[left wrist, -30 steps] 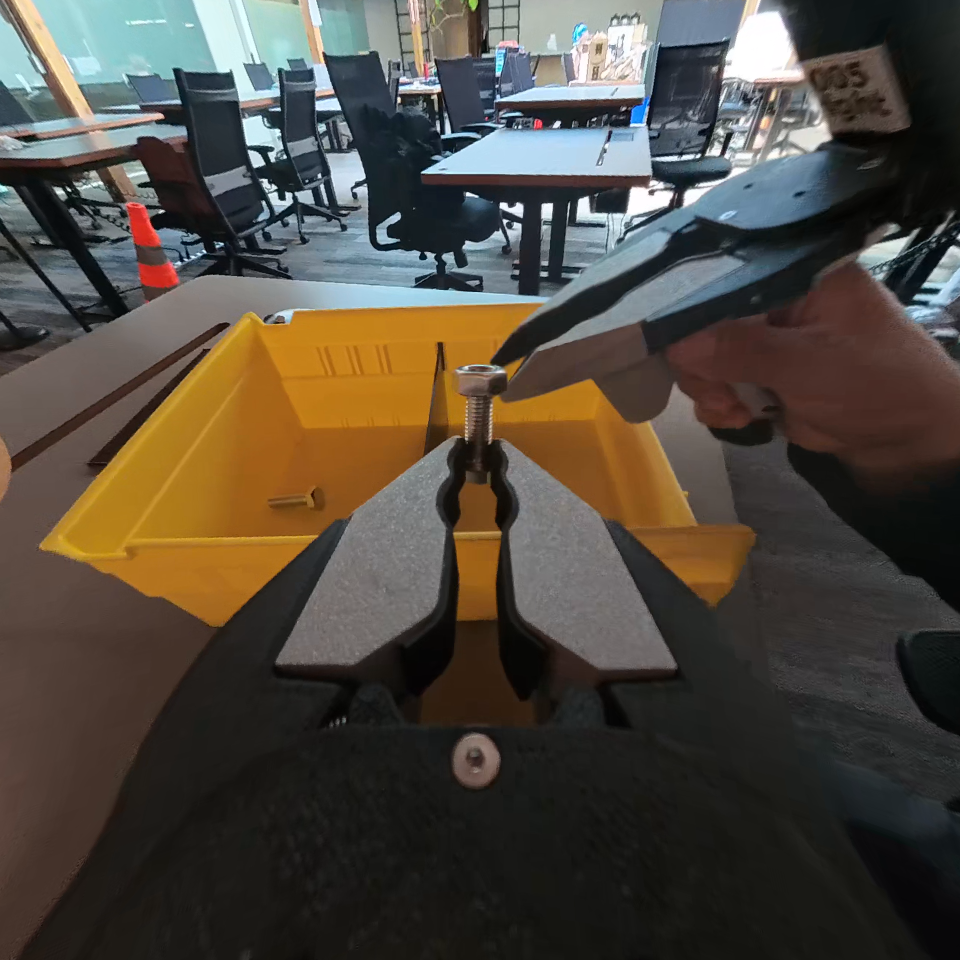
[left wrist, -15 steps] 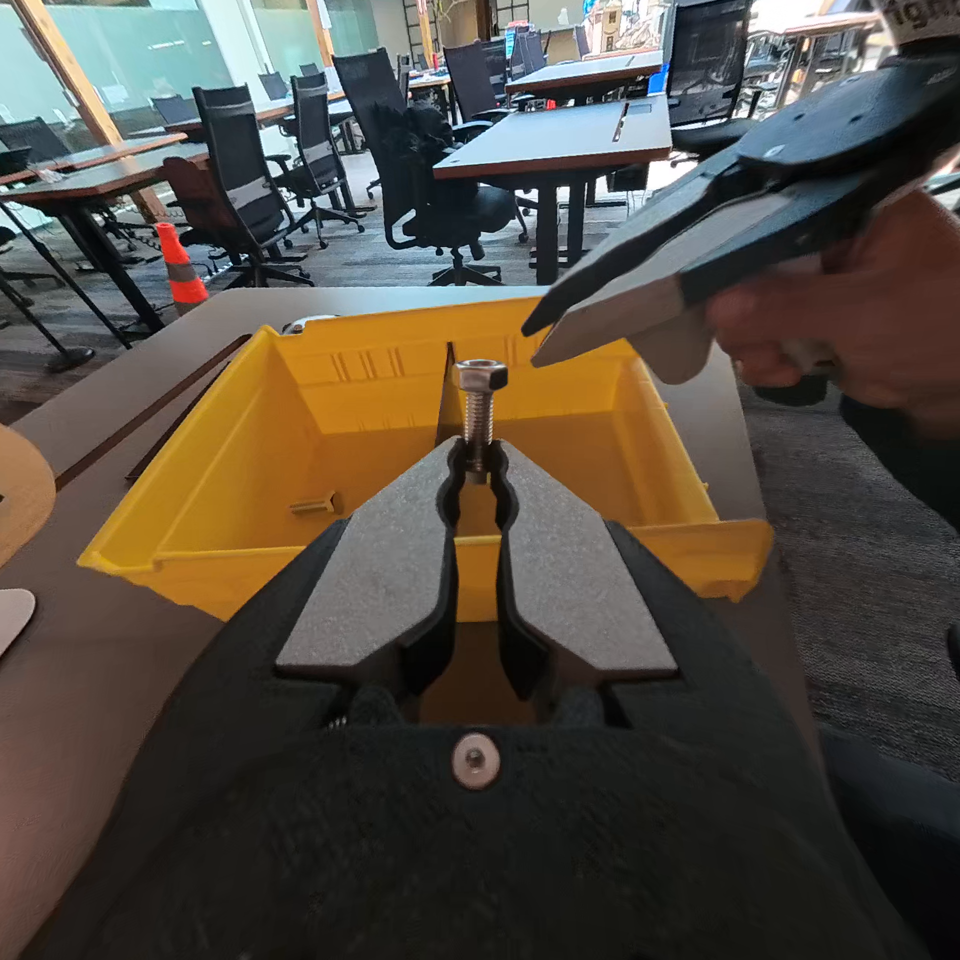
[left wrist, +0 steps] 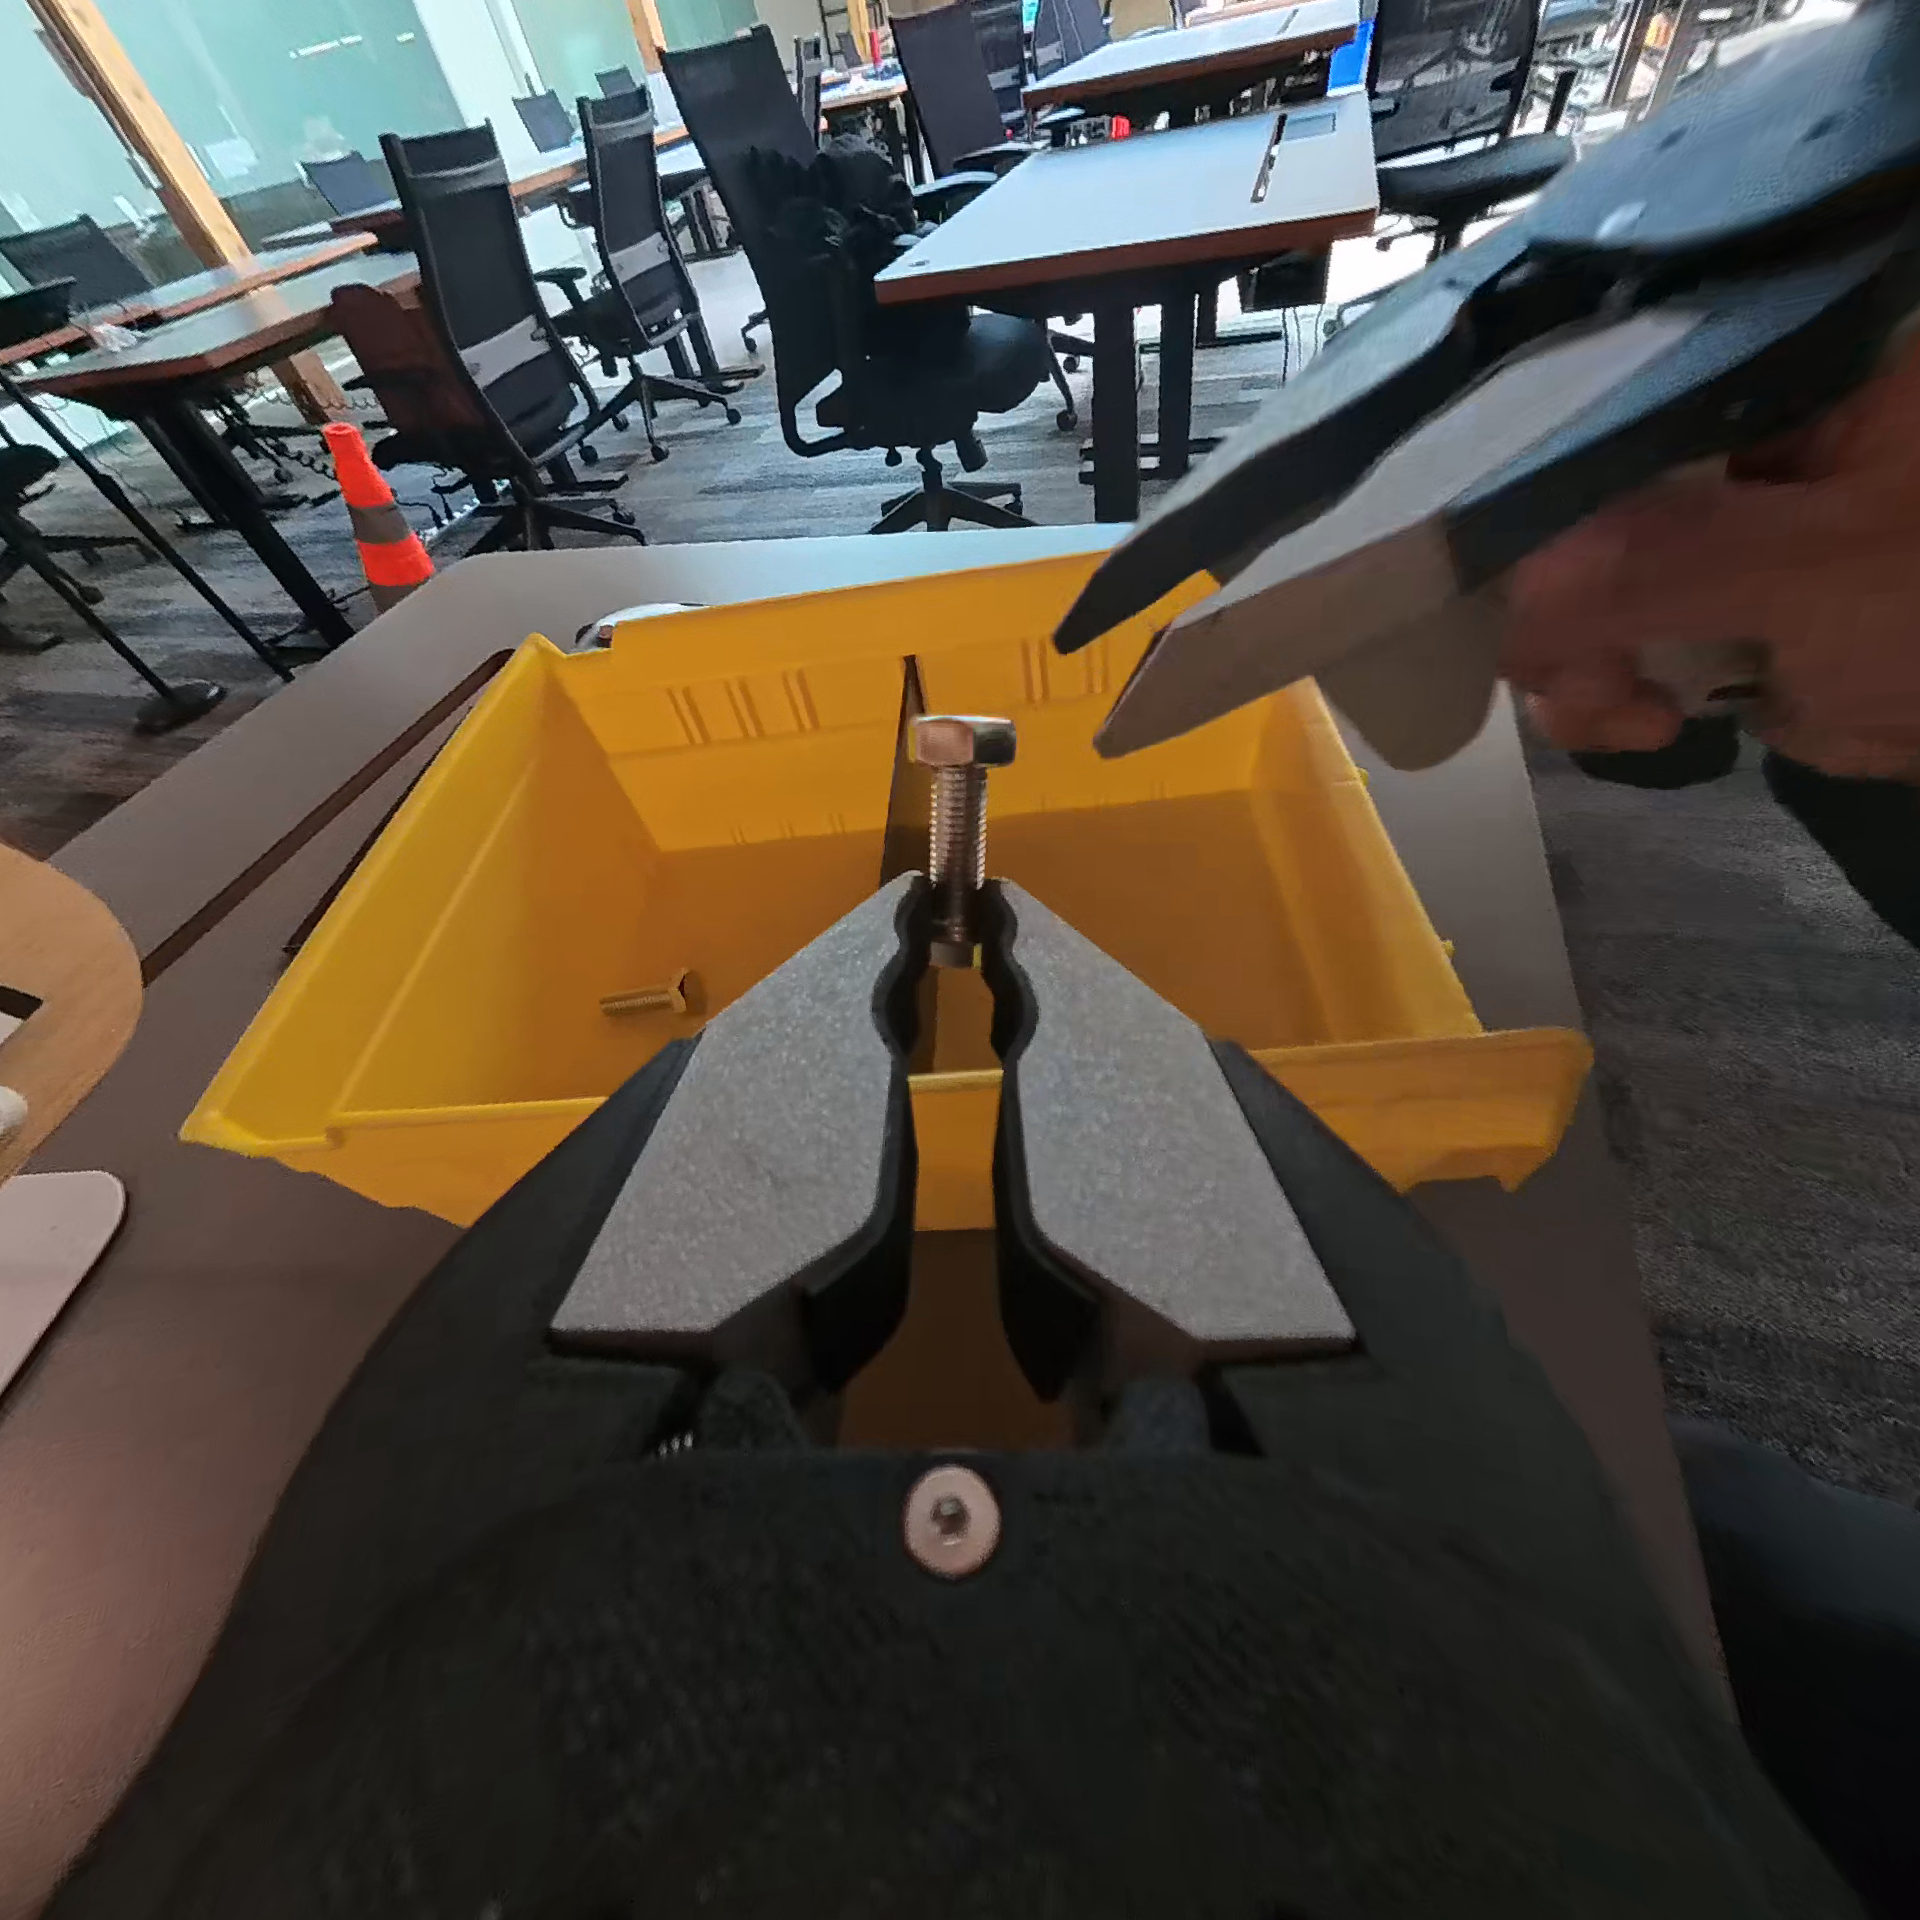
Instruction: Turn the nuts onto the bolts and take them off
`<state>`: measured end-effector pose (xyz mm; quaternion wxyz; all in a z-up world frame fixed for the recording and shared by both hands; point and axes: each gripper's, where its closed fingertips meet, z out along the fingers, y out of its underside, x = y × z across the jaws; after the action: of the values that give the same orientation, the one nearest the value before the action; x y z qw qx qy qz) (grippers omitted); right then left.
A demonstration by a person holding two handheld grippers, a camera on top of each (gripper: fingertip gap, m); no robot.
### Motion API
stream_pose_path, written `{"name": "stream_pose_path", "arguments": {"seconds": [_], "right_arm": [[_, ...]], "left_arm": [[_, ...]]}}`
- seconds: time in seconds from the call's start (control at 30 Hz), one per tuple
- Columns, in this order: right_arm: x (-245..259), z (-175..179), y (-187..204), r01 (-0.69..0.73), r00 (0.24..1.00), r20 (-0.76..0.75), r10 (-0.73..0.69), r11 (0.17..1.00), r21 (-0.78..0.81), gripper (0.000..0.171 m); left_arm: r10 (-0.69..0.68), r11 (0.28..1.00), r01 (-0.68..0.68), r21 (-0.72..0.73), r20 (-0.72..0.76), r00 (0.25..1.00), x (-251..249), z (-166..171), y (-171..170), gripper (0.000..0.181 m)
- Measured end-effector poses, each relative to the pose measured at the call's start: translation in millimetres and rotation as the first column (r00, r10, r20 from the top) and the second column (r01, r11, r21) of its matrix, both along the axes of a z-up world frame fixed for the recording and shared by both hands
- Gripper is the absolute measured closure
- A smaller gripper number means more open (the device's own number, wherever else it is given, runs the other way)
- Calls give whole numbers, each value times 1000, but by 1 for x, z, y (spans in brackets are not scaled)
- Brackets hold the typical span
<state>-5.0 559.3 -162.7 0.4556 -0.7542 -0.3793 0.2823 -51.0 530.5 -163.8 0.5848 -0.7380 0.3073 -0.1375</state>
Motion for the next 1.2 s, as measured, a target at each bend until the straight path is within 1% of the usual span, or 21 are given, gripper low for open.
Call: {"name": "stream_pose_path", "arguments": {"seconds": [0.07, 0.13, 0.2, 0.23, 0.27, 0.3, 0.33, 0.37, 0.4, 0.47, 0.5, 0.6, 0.67, 0.73, 0.77, 0.83, 0.9, 1.0, 1.07, 1.13, 1.2], "right_arm": [[-24, 28, -24, -147, 975, -166, 147, 989, 11, 115], [-35, 37, -26, -174, 965, -195, 176, 984, 24, 116], [-37, 19, -18, -166, 980, -112, 162, 986, -31, 119], [-32, 3, -12, -139, 990, -47, 136, 988, -72, 117], [-17, -14, -2, -65, 996, 49, 70, 993, -95, 130], [6, -29, 16, 55, 983, 177, -46, 998, -42, 133], [26, -35, 29, 150, 958, 243, -152, 988, 29, 135], [31, -35, 29, 160, 960, 230, -163, 987, 33, 138], [21, -28, 18, 93, 984, 150, -92, 996, -3, 137], [-4, 0, -7, -66, 996, -55, 63, 996, -52, 124], [-9, 10, -10, -85, 992, -94, 80, 995, -45, 122], [-9, 16, -1, -33, 998, -52, 34, 999, 19, 122], [-10, 12, -6, -55, 997, -62, 55, 998, -4, 122], [-8, 7, -9, -68, 995, -73, 66, 997, -35, 120], [-6, 5, -9, -62, 996, -72, 59, 997, -43, 119], [-2, 6, -9, -49, 996, -72, 46, 998, -37, 119], [3, 10, -10, -38, 997, -73, 37, 999, -23, 119], [7, 17, -12, -35, 996, -84, 34, 999, -5, 120], [5, 22, -18, -51, 994, -96, 51, 999, 3, 119], [-1, 28, -25, -76, 990, -119, 78, 997, 19, 118], [-12, 35, -37, -118, 982, -146, 124, 992, 49, 116]], "left_arm": [[-5, 1000, 4, -1, -40, 999, 4, -6, 0, 175], [-10, 1000, 10, 7, -63, 998, 9, -8, -2, 175], [-6, 1000, 7, 16, -61, 998, 10, -5, -4, 175], [12, 1000, -11, 9, -72, 997, 7, -6, -2, 175], [15, 1000, -14, 17, -74, 997, 4, -7, 0, 175], [9, 1000, -9, 10, -38, 999, 2, -5, 0, 174], [12, 1000, -12, -2, -22, 1000, -2, -4, 0, 174], [21, 1000, -20, 4, -27, 999, -5, -3, 2, 175], [19, 1000, -19, 2, -34, 999, -5, -3, 2, 175], [13, 1000, -13, 6, -43, 999, -1, -3, 2, 174], [15, 1000, -14, 7, -51, 999, -1, -4, 3, 174], [77, 997, -77, -29, -19, 997, -18, 0, 15, 174], [87, 976, -97, -196, -58, 994, -32, -12, 31, 174], [91, 932, -139, -335, -157, 983, -44, -32, 48, 174], [98, 922, -155, -354, -174, 980, -48, -35, 56, 173], [134, 922, -174, -346, -138, 981, -55, -25, 69, 167], [137, 925, -168, -342, -113, 984, -57, -18, 71, 162], [139, 935, -157, -319, -77, 987, -61, -3, 58, 161], [142, 940, -158, -301, -74, 987, -68, 14, 38, 160], [158, 951, -163, -264, -42, 987, -77, 37, 6, 157], [159, 963, -152, -222, 14, 987, -85, 55, -36, 145]]}}
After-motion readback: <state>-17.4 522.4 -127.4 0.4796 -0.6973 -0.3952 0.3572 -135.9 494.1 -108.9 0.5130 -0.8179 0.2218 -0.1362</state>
